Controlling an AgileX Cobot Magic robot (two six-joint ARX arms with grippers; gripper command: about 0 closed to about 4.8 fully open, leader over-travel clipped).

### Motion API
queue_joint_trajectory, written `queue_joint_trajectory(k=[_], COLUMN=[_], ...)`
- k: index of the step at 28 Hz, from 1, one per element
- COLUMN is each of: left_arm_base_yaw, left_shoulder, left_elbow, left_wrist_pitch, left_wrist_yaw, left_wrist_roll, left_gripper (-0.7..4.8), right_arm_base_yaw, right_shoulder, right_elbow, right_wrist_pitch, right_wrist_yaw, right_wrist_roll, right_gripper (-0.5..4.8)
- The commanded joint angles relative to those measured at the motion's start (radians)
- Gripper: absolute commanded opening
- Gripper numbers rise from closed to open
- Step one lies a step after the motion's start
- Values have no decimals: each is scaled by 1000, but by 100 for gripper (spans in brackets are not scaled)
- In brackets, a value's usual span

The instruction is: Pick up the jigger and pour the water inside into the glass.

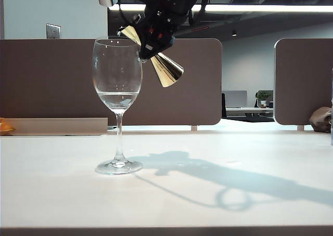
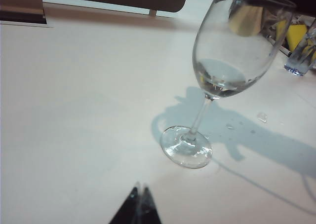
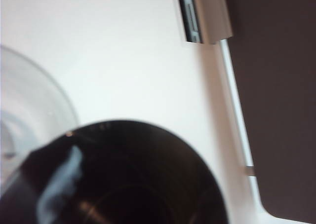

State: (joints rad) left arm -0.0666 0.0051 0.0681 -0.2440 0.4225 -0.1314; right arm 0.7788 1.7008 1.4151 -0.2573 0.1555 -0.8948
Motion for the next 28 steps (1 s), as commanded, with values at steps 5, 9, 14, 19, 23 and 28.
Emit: queue_joint_trajectory(k=[5, 9, 14, 19, 23, 28], left_arm_base_yaw=[1, 1, 1, 1, 1, 1], left_shoulder=[1, 1, 1, 1, 1, 1], left_elbow=[3, 3, 3, 3, 3, 3], left_wrist_pitch=[13, 13, 13, 13, 13, 13], left_wrist_yaw=[1, 1, 1, 1, 1, 1], left_wrist_roll=[1, 1, 1, 1, 1, 1], left_gripper=[-5, -5, -5, -5, -5, -5], right_arm_base_yaw=[3, 3, 3, 3, 3, 2], right_shoulder=[-4, -4, -4, -4, -4, -4], right_elbow=[6, 6, 6, 6, 6, 6], right_wrist_pitch=[34, 42, 76, 122, 163, 159], right_wrist_yaw=[58, 76, 96, 97, 97, 97], right_wrist_roll=[-87, -109, -187, -279, -319, -367], right_gripper=[-1, -1, -1, -1, -1, -1])
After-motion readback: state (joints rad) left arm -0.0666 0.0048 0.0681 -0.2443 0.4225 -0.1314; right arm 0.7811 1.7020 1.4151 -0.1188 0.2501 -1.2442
